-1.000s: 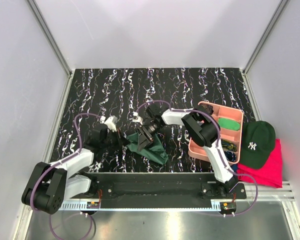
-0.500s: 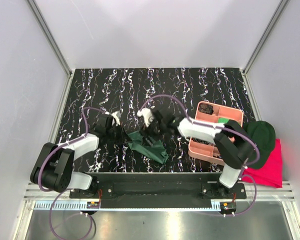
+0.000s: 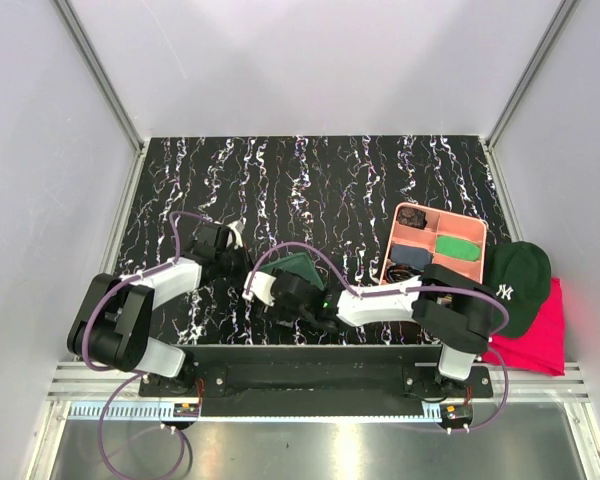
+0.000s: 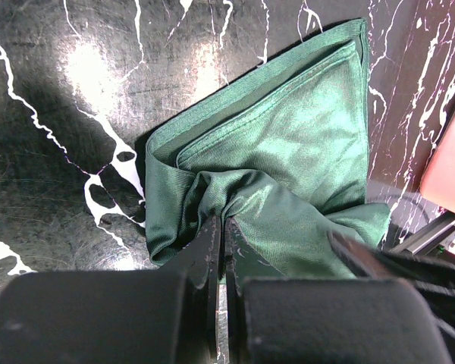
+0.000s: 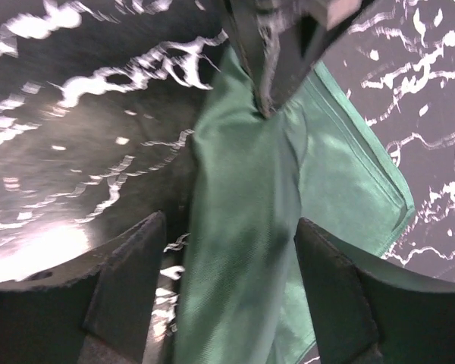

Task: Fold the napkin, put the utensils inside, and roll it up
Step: Roll the napkin with the utensil

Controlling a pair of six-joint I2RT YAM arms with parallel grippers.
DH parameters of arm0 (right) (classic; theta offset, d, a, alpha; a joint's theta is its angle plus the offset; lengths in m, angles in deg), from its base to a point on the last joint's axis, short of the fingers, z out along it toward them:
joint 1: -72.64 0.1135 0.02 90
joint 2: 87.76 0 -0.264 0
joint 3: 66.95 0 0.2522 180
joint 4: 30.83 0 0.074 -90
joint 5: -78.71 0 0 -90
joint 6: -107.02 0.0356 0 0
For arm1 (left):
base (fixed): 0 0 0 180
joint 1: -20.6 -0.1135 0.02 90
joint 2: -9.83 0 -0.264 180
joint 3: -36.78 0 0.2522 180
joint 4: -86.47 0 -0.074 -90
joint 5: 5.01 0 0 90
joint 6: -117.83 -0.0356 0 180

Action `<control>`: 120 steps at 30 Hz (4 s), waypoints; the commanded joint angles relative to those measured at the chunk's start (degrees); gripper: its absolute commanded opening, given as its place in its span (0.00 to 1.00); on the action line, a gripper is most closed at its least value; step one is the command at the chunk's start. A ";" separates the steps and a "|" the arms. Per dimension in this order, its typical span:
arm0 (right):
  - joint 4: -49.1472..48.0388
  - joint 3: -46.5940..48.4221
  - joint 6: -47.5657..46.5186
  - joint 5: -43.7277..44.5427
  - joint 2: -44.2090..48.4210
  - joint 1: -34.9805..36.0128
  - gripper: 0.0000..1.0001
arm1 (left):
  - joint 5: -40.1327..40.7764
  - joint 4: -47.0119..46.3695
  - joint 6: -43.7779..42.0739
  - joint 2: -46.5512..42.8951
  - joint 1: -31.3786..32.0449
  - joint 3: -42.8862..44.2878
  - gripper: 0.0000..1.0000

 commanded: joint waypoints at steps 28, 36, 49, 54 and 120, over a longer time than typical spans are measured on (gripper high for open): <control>15.59 15.06 19.58 -56.03 -15.15 -20.14 0.33 | 9.38 2.78 -0.97 -20.47 -1.54 -6.81 0.76; 19.28 19.98 21.69 -61.66 -19.37 -23.22 0.34 | 6.39 -3.45 -0.27 -20.04 -1.45 -11.82 0.68; 21.22 21.56 22.05 -60.43 -18.51 -24.19 0.58 | 10.08 -3.73 0.87 -15.20 -1.54 -12.18 0.12; 21.75 21.56 21.08 -55.87 -13.67 -24.19 0.70 | 10.52 -0.83 -0.45 -12.66 -1.45 -9.90 0.03; 23.33 21.03 16.07 -63.51 -20.60 -24.80 0.42 | 5.96 -7.24 -3.00 -24.26 -1.45 -11.03 0.65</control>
